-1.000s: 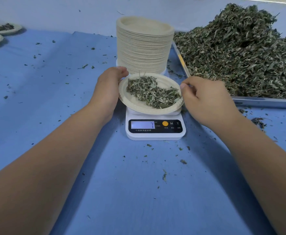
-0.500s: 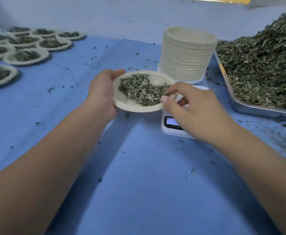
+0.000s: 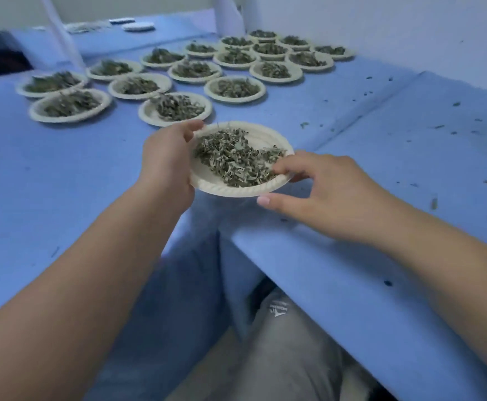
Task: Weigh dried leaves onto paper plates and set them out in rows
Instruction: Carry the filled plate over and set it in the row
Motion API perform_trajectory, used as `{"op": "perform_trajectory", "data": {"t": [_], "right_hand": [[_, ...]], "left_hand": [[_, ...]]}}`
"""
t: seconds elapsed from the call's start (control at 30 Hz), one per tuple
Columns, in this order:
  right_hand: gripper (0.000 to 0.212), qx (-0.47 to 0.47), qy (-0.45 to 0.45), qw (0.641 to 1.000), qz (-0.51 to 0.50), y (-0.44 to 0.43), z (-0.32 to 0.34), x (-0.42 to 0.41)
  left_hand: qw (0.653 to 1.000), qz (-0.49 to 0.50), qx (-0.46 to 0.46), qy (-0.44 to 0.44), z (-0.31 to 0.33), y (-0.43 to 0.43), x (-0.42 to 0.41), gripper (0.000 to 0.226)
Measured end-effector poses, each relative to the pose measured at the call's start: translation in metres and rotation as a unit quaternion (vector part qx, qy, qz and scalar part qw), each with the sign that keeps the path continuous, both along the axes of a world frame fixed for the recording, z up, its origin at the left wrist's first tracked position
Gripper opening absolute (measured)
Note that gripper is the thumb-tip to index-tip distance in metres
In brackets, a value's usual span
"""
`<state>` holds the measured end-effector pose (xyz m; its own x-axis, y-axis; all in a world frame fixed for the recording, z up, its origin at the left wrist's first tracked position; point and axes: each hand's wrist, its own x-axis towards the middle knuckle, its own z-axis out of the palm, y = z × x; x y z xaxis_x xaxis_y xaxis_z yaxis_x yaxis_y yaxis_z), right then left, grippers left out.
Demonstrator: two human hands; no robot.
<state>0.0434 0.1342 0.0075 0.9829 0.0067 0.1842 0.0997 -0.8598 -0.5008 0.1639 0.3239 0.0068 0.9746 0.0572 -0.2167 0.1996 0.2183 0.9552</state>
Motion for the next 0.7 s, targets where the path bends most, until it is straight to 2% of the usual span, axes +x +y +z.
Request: {"op": "perform_trajectory", "data": {"t": [0.07,0.17,0.3,0.37,0.53,0.7], "right_hand": [[0.052,0.005,-0.001,1.000,0.028,0.026,-0.004,0.024],[0.052,0.000,0.009,0.999,0.053,0.065,-0.011,0.061],[0.059,-0.036,0.014,0.996,0.078,0.113,-0.022,0.107],[0.059,-0.055,0.017,0.995,0.079,0.131,-0.026,0.127],[0.061,-0.082,0.017,0.995,0.059,0.167,-0.031,0.167],[0.058,-0.096,0.021,0.994,0.041,0.192,-0.031,0.193]], "left_hand": [[0.999,0.032,0.031,-0.023,-0.004,0.034,0.009,0.026],[0.992,0.087,0.077,-0.052,-0.010,0.077,0.026,0.012],[0.972,0.189,0.130,-0.060,-0.018,0.115,0.050,0.021],[0.964,0.220,0.140,-0.054,-0.020,0.126,0.056,0.032],[0.958,0.241,0.148,-0.046,-0.020,0.132,0.058,0.044],[0.958,0.208,0.173,-0.096,-0.025,0.122,0.051,0.042]]}}
